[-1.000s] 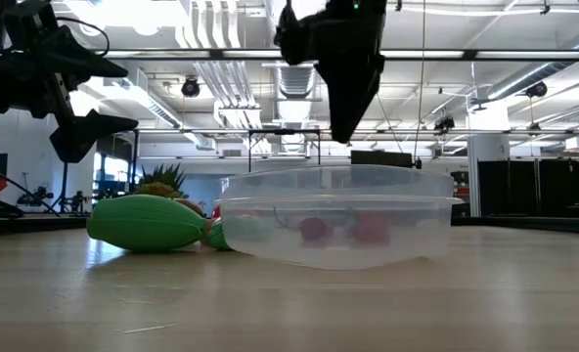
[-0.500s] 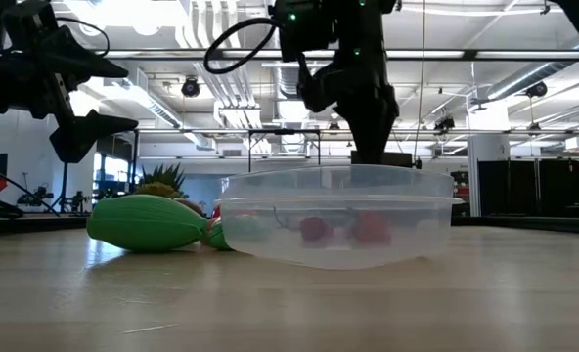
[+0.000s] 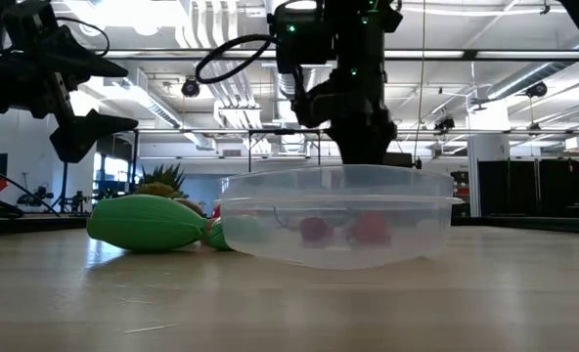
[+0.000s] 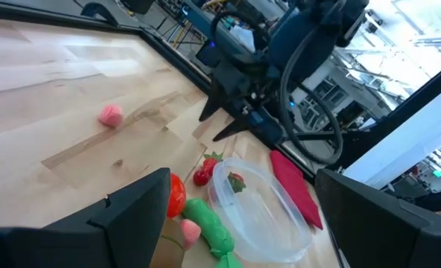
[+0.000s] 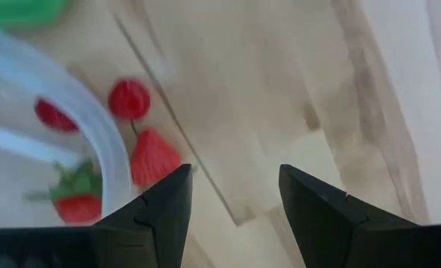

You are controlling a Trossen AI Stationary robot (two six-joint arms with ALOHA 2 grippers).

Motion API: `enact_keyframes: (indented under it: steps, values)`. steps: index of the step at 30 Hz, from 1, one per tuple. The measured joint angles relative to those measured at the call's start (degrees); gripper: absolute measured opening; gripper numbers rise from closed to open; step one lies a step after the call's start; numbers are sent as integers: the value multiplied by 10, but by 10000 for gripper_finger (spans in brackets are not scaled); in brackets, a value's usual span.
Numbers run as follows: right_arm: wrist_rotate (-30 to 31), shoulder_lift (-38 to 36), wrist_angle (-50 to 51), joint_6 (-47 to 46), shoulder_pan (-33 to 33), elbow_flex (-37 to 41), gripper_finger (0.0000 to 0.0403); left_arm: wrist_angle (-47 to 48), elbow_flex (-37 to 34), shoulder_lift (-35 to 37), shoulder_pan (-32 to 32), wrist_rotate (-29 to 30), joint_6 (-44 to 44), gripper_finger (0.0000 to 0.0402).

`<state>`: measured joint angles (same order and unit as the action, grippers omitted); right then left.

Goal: Pick and placing Produce into tupperware
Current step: Put the red strawberry into the transparent bin

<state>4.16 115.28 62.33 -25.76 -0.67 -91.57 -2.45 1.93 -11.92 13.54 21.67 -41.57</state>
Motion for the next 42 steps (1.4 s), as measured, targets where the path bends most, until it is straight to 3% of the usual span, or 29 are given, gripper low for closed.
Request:
enact_keyframes:
  steps: [8, 24, 32, 42]
  values:
    - [2, 1, -51, -2, 1, 1, 194, 0, 0, 0, 0, 0, 0, 320]
    - [3, 45, -61, 37, 14, 1, 194, -1, 0, 0, 0, 0, 0, 320]
    - [-42, 38, -59, 28, 49, 1, 194, -1, 0, 0, 0, 0, 0, 320]
    - [35, 22, -17, 43, 69, 1, 194, 0, 0, 0, 0, 0, 0, 320]
